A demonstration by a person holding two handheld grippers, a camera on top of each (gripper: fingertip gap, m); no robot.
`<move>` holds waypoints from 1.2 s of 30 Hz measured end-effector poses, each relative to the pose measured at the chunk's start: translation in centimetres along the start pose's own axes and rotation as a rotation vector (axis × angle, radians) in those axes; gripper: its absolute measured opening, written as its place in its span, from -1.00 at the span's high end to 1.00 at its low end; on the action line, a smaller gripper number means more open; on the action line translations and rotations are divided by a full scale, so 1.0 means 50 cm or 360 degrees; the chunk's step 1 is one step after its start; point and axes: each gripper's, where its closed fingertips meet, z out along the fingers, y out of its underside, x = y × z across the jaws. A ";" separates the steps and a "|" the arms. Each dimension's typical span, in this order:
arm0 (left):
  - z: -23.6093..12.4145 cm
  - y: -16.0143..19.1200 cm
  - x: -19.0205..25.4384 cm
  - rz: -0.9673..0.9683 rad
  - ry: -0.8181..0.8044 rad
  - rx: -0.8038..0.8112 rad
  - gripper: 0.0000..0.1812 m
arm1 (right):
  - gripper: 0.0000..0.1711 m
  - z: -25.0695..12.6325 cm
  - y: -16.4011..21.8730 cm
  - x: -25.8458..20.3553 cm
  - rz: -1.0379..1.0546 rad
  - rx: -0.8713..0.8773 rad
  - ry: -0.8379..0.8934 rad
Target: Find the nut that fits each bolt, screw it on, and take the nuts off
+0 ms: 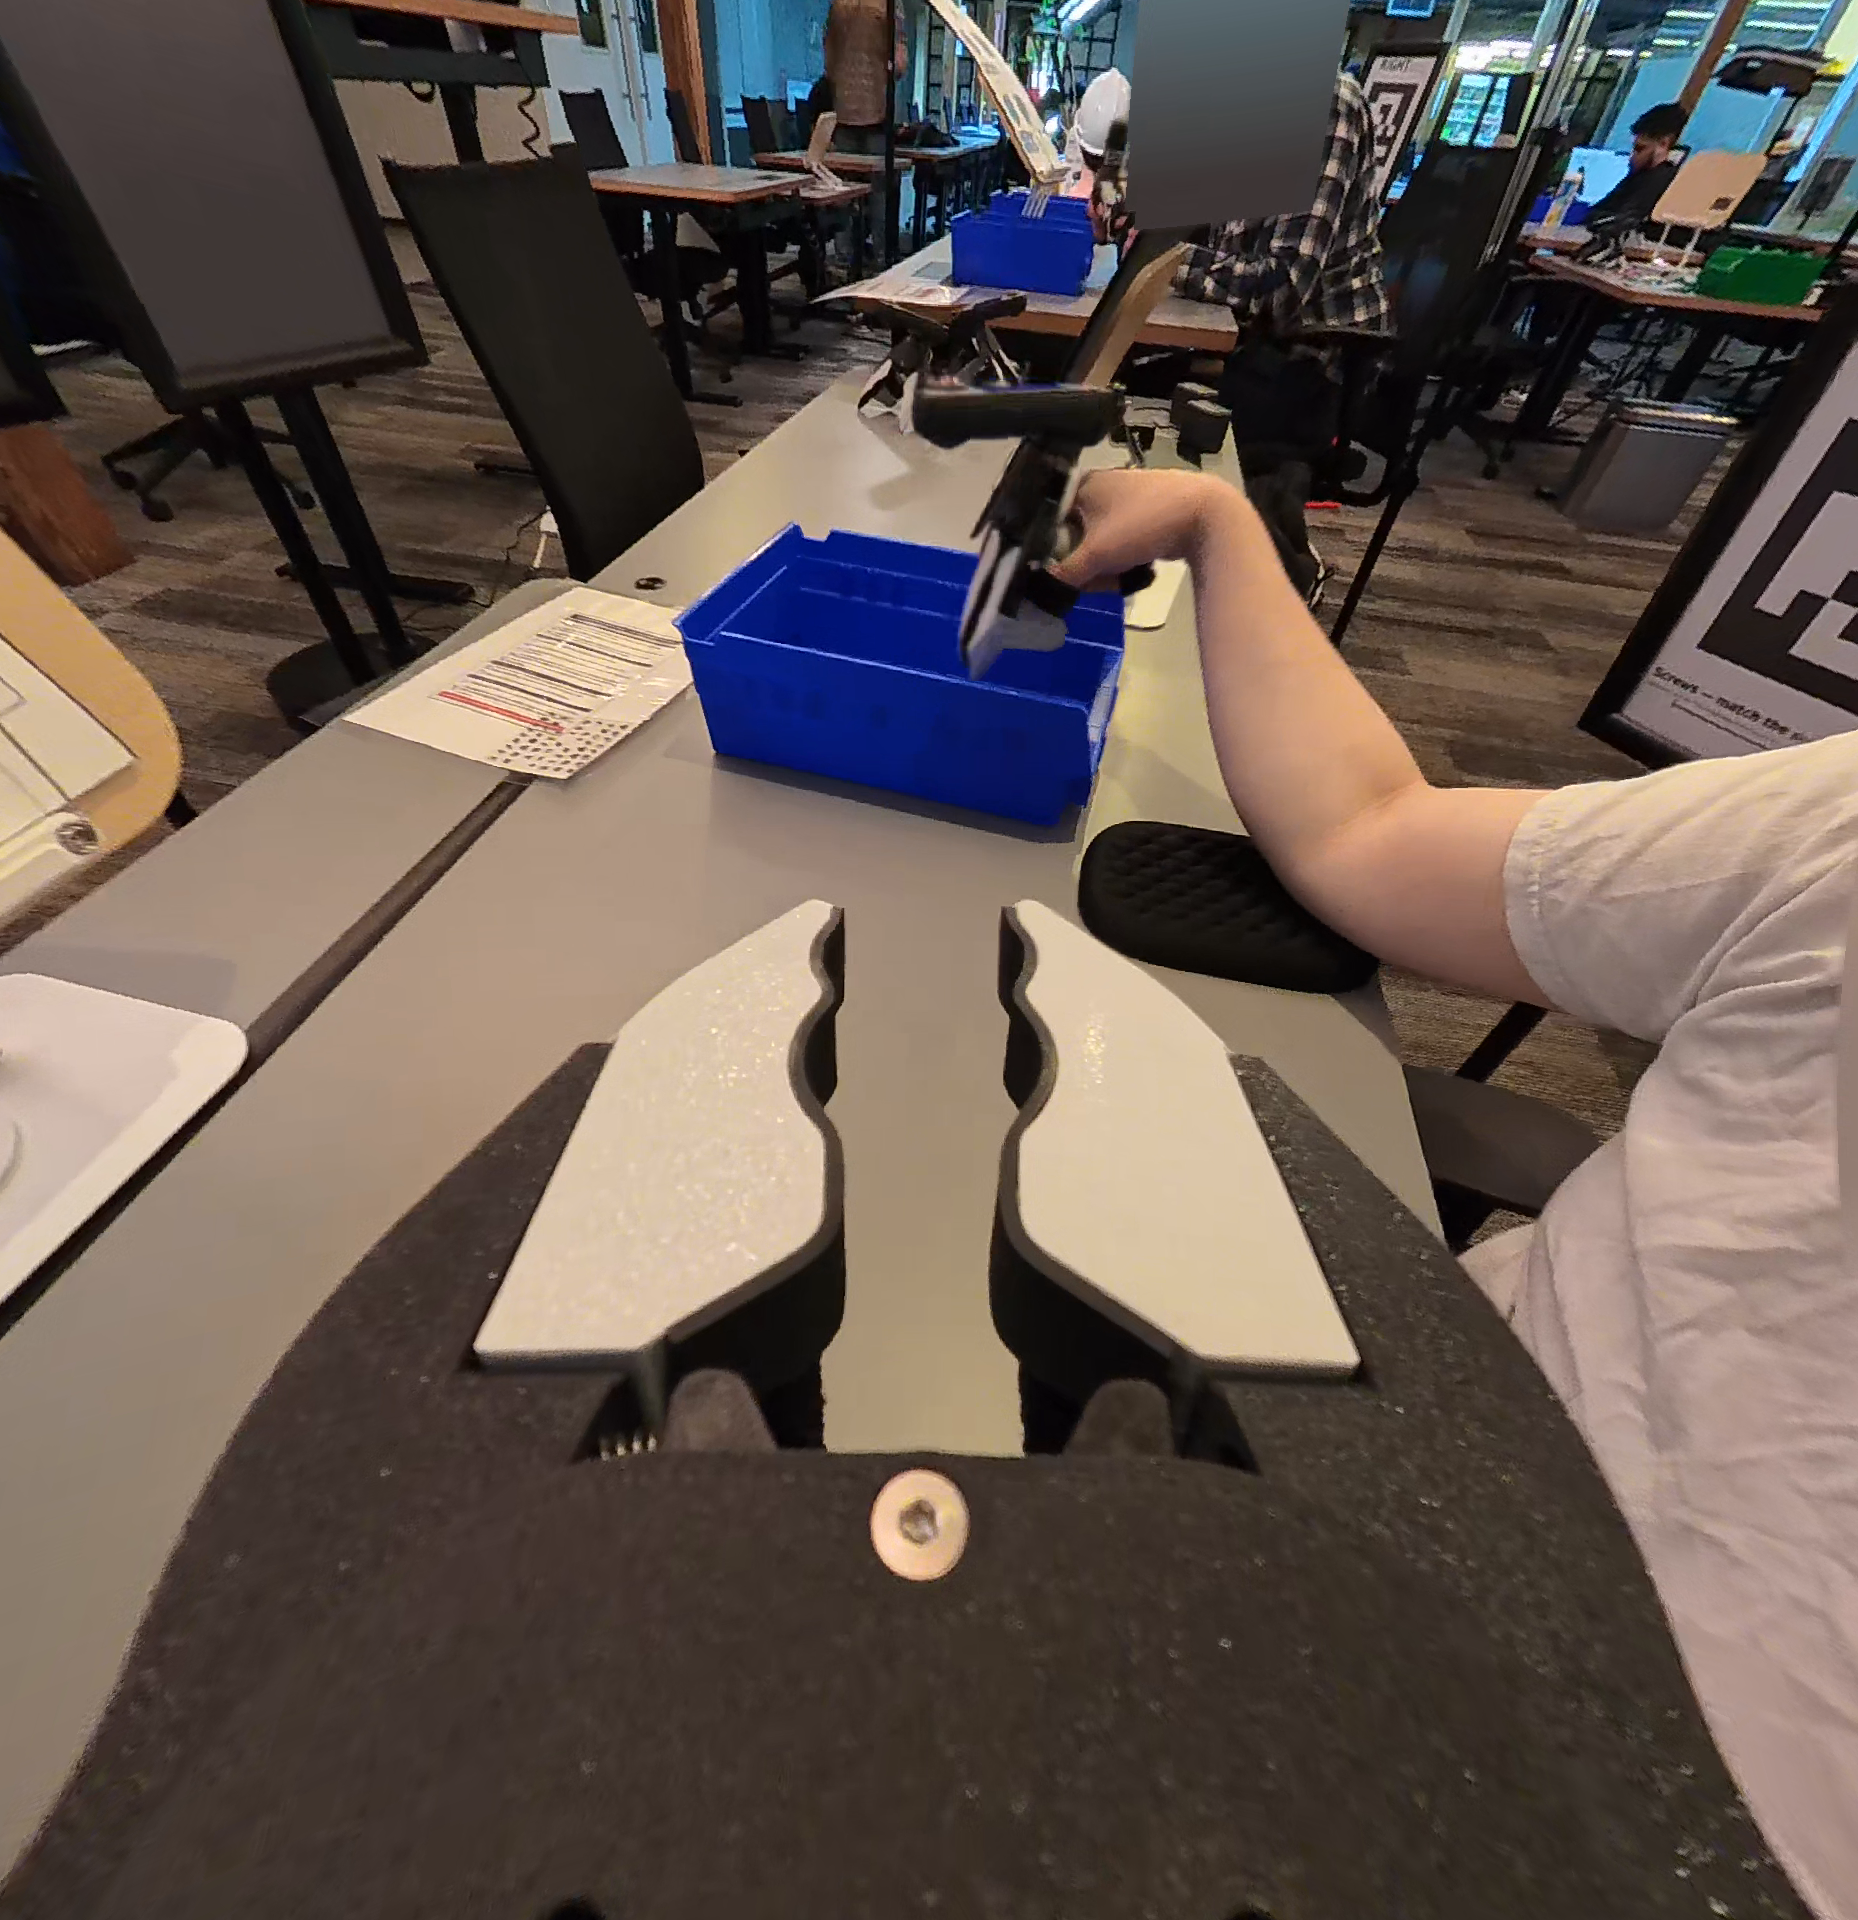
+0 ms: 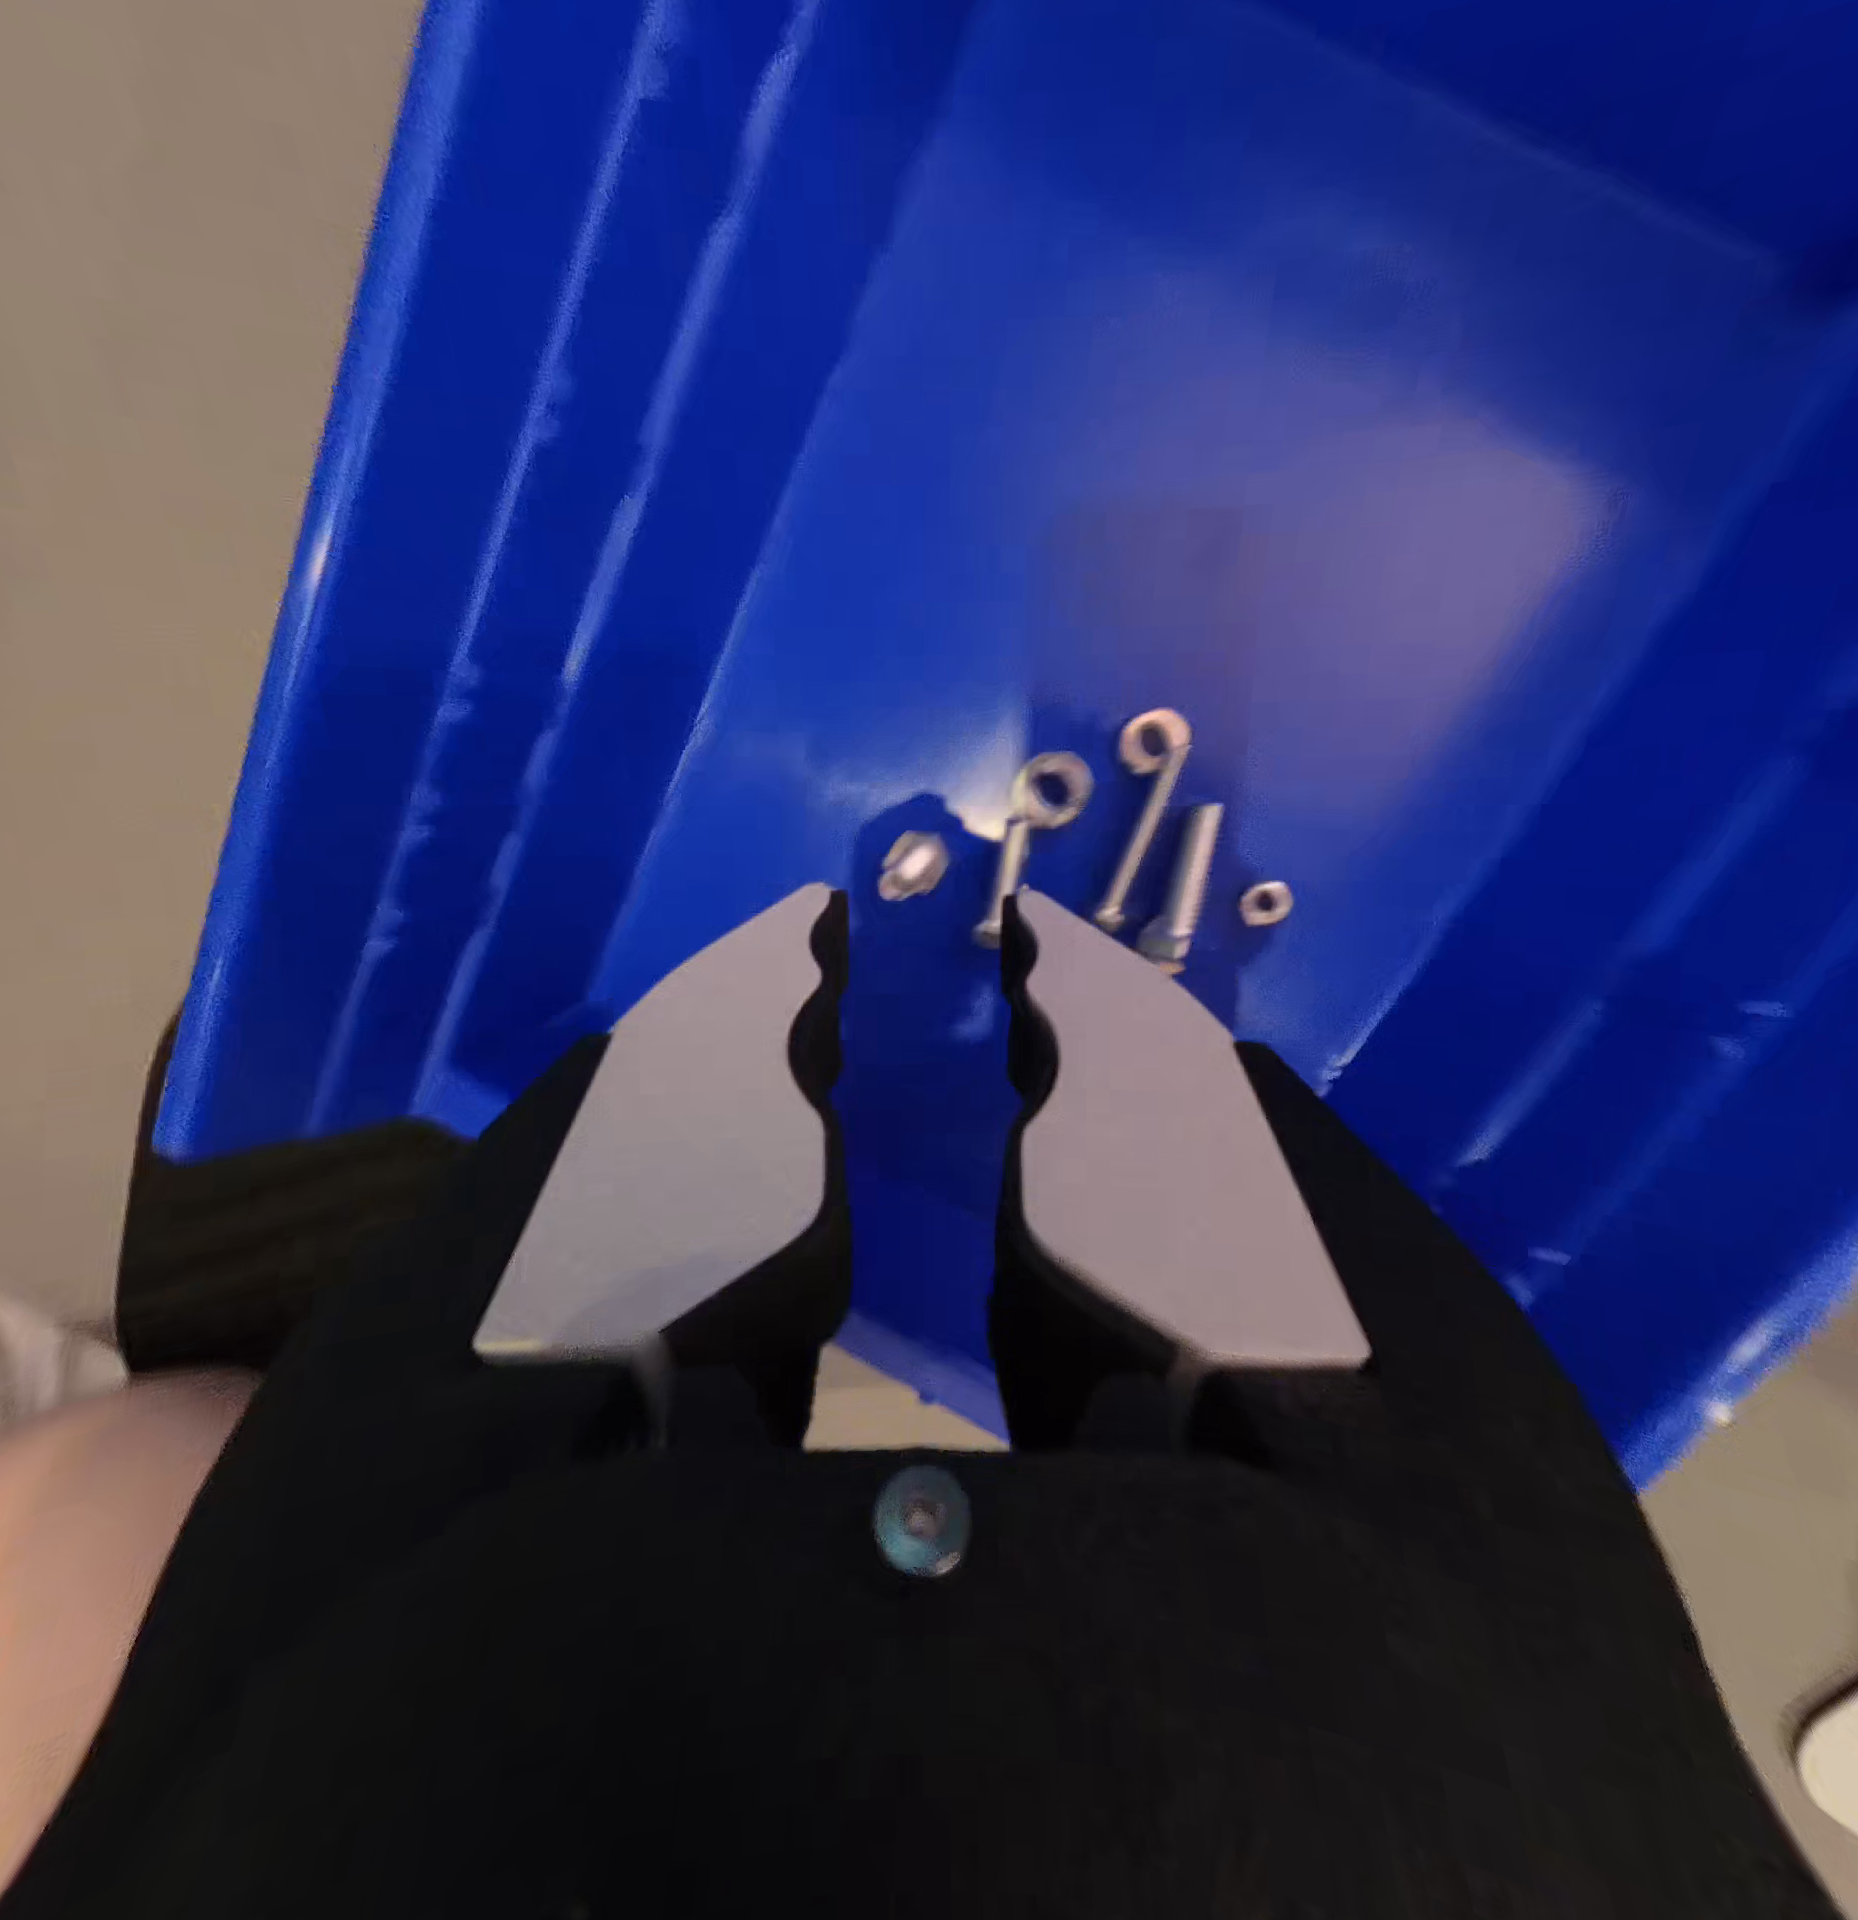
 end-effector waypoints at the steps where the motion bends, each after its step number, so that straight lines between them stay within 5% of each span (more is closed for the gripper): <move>1: -0.005 -0.003 -0.001 0.0002 -0.0006 0.0009 0.70 | 0.68 0.004 0.015 -0.012 -0.0048 -0.0062 -0.0019; 8: -0.016 -0.012 0.001 -0.0012 -0.0004 0.0036 0.71 | 0.65 0.051 0.043 -0.010 -0.0052 -0.0254 -0.0056; 14: -0.011 -0.006 0.000 -0.0013 -0.0001 0.0011 0.71 | 0.99 0.065 0.031 -0.003 -0.0114 -0.0228 -0.0076; 22: -0.002 0.003 -0.001 -0.0031 0.0013 -0.0014 0.71 | 1.00 0.055 -0.051 0.024 -0.0184 0.0071 0.0050; 28: -0.006 0.000 0.001 -0.0021 0.0007 -0.0010 0.72 | 0.92 0.025 -0.015 0.079 -0.0033 0.0061 0.0234; 36: -0.003 0.005 0.003 -0.0023 0.0012 -0.0032 0.72 | 0.88 0.073 0.034 0.124 0.0110 -0.0094 0.0241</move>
